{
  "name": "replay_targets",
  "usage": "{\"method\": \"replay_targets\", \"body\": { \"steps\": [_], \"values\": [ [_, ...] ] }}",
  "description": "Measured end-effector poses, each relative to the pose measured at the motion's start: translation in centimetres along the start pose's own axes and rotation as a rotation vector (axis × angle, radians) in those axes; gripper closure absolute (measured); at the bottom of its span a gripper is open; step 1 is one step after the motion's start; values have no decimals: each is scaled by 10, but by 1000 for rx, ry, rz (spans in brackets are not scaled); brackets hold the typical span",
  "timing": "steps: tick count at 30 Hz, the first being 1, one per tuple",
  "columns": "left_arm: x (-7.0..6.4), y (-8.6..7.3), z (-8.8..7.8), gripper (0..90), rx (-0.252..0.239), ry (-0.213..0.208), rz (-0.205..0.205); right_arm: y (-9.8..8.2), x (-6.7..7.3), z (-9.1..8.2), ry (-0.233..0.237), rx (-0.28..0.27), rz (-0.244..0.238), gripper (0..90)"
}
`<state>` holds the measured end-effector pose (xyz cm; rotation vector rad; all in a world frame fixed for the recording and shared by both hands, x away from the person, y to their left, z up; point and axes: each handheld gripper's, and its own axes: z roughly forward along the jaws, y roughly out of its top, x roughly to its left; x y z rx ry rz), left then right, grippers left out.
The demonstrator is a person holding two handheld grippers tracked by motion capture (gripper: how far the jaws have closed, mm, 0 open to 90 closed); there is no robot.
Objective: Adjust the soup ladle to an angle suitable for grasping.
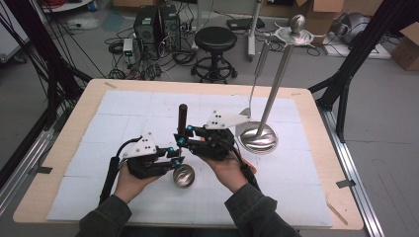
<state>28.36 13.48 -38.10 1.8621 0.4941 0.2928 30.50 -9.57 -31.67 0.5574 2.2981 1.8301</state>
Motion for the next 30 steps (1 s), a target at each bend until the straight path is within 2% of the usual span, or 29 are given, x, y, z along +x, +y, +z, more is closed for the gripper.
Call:
{"method": "replay_targets", "body": {
  "steps": [2,4,6,9,13,15,16,19,21,23,25,28,30],
  "values": [
    [-2,2,0,769,-9,28,14,1,1,1,-5,2,2,730],
    [-1,2,-1,831,-15,11,0,1,1,1,9,5,9,729],
    [-1,2,-2,836,-17,-11,1,1,-1,0,36,5,-9,724],
    [1,2,-3,839,-16,-74,13,0,-5,-3,121,-6,-42,685],
    [1,1,-3,839,1,-176,32,-2,-12,-1,223,8,-32,639],
    [1,1,-3,839,10,-186,32,-4,-14,2,290,17,8,686],
    [2,0,-4,839,11,-193,26,-5,-14,2,298,16,3,717],
    [1,1,-5,831,1,-202,24,-5,-11,1,287,1,-4,726],
    [1,1,-7,787,-1,-195,19,-4,-10,-1,264,-7,7,727],
    [1,1,-8,745,5,-192,13,-4,-9,-6,232,-17,23,727],
    [0,1,-8,713,14,-186,10,-4,-9,-10,193,-21,18,728],
    [-1,1,-9,696,18,-178,16,-5,-9,-16,133,-19,1,727],
    [-1,0,-11,686,25,-172,16,-5,-11,-22,99,-21,11,727]
  ]
}}
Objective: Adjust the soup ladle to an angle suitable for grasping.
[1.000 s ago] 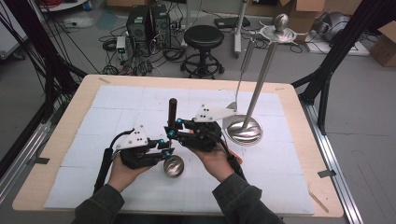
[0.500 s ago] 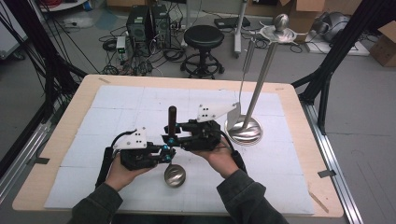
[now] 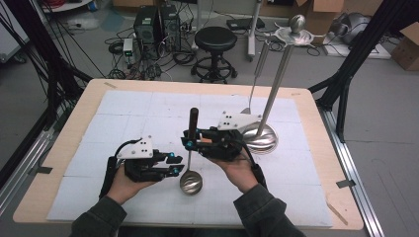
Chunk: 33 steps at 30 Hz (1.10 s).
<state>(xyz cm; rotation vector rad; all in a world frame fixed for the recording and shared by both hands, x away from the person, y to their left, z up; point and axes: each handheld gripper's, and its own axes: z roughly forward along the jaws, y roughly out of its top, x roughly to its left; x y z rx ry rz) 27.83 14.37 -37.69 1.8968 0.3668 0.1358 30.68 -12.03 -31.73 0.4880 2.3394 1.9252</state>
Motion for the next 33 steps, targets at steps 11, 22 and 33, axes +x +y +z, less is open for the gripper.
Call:
{"method": "replay_targets", "body": {
  "steps": [11,22,33],
  "values": [
    [2,-3,1,658,-13,25,-23,-2,-4,-16,-89,-11,16,727],
    [-1,6,16,650,-11,42,-11,-7,5,8,-76,-7,14,726],
    [0,8,13,837,-34,57,-12,-6,13,17,-65,-20,18,724]
  ]
}}
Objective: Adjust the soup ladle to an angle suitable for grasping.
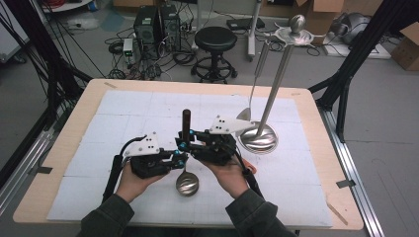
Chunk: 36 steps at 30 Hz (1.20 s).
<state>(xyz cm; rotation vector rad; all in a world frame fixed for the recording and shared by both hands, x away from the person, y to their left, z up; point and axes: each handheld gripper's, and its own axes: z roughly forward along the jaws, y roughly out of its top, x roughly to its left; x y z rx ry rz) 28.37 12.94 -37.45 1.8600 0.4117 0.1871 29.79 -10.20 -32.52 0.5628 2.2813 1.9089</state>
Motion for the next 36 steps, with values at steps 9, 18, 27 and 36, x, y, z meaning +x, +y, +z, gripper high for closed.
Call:
{"method": "replay_targets", "body": {
  "steps": [9,18,27,36],
  "values": [
    [1,-1,-1,841,10,-58,33,3,-9,-6,161,7,-44,687],
    [3,-1,-3,840,18,-82,40,2,-14,-6,202,20,-47,724],
    [4,-4,-15,746,22,-20,32,8,-10,-16,51,11,-52,728],
    [11,-13,-33,675,40,34,13,13,-20,-40,-69,12,-55,728]
  ]
}}
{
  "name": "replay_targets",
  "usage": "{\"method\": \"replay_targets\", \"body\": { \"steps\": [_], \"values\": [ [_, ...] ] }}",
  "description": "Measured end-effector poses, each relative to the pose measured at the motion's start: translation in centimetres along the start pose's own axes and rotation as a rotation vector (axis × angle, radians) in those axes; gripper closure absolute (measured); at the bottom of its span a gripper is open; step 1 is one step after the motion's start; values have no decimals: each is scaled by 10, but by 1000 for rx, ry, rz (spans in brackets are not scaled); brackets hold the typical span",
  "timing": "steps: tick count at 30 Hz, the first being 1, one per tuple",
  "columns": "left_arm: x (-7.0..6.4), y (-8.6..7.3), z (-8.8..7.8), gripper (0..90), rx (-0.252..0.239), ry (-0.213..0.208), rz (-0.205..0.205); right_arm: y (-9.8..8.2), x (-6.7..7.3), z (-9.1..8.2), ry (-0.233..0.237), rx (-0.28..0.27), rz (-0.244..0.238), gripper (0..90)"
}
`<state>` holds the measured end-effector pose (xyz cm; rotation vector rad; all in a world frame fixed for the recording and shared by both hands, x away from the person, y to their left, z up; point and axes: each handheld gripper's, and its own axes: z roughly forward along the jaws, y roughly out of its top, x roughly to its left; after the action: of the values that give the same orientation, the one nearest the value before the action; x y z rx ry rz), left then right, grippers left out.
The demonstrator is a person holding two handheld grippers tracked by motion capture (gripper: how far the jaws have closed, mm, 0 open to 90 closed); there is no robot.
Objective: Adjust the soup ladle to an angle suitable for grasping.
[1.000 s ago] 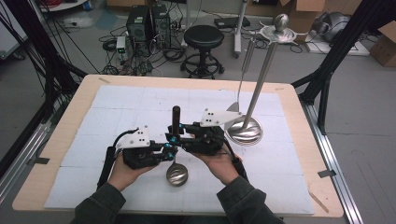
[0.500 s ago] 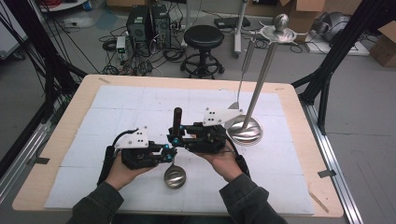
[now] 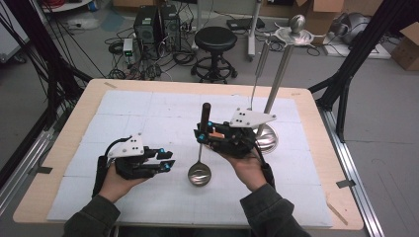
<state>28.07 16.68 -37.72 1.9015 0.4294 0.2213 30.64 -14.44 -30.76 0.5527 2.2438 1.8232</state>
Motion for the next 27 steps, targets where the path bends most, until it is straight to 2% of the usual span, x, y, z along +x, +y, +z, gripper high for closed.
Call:
{"method": "replay_targets", "body": {
  "steps": [6,15,27],
  "values": [
    [1,-5,-5,632,5,22,-11,-2,-6,-12,-39,-12,24,728],
    [-4,-4,5,614,13,2,-3,-4,1,-6,-26,-2,21,728],
    [-4,-3,1,583,7,9,2,0,-5,-18,-74,-17,29,728]
  ]
}}
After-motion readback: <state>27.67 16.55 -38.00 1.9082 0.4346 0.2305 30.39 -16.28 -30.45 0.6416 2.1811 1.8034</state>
